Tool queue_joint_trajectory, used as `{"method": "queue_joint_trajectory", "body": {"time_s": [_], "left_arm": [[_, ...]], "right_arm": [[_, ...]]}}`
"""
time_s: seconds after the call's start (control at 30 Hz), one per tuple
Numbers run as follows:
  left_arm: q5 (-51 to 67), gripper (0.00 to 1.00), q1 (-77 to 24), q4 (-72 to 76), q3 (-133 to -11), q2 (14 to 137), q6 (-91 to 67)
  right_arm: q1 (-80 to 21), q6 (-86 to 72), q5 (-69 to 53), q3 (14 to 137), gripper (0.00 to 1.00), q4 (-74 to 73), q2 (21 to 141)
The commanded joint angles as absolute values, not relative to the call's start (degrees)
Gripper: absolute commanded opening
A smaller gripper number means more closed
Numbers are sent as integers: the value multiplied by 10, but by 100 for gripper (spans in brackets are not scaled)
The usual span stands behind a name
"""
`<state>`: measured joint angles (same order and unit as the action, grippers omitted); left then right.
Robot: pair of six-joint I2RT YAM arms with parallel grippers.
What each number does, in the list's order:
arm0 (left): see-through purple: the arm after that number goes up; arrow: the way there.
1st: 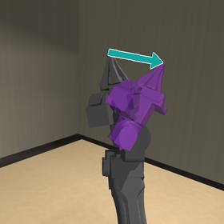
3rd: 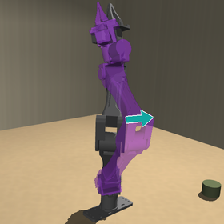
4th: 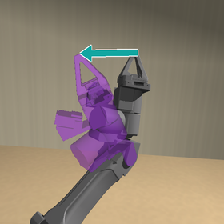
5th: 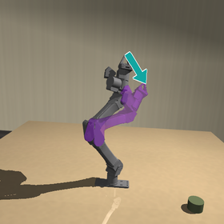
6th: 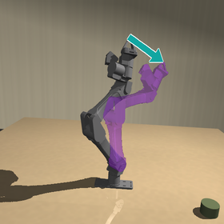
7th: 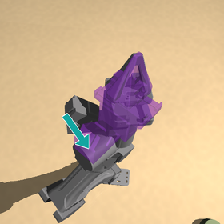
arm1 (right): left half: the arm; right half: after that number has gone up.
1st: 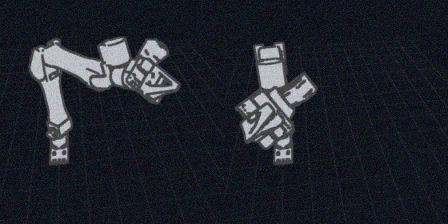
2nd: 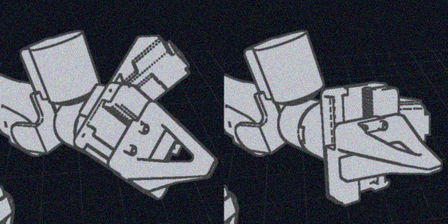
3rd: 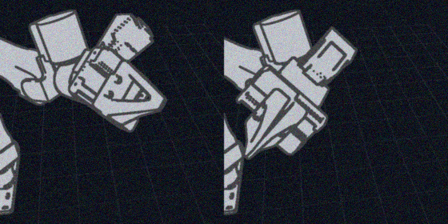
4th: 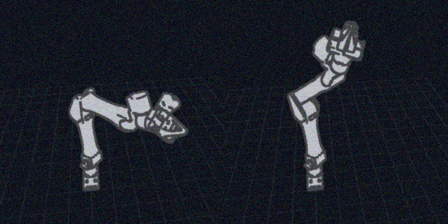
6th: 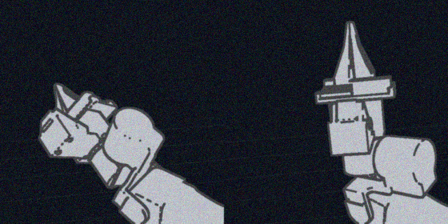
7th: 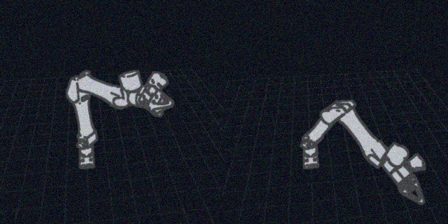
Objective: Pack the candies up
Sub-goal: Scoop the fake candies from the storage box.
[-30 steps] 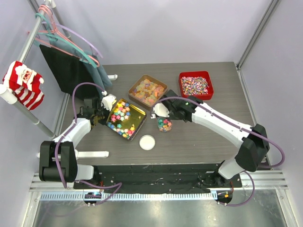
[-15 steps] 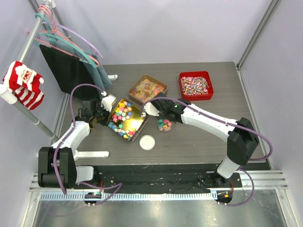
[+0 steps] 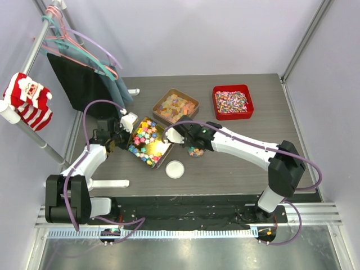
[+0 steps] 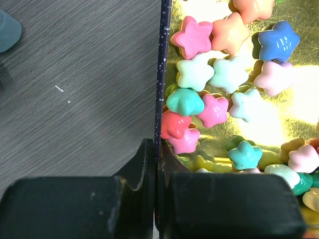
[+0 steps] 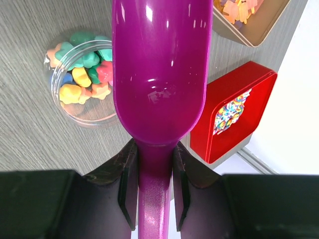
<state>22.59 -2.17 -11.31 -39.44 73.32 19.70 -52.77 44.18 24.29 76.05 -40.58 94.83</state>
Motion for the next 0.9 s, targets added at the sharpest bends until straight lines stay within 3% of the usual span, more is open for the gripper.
{"method": "queue_joint_trajectory", "body": {"time_s": [0.0, 0.4, 0.87], "left_arm": [[261, 0, -19, -61, -401, 715, 185], [258, 0, -18, -61, -401, 715, 184], [257, 0, -18, -64, -404, 722, 186]], "right_arm": [[-534, 428, 241, 759, 1, -395, 946], [-557, 425, 240, 757, 1, -422, 940], [-563, 385, 80, 819, 1, -430, 863]]}}
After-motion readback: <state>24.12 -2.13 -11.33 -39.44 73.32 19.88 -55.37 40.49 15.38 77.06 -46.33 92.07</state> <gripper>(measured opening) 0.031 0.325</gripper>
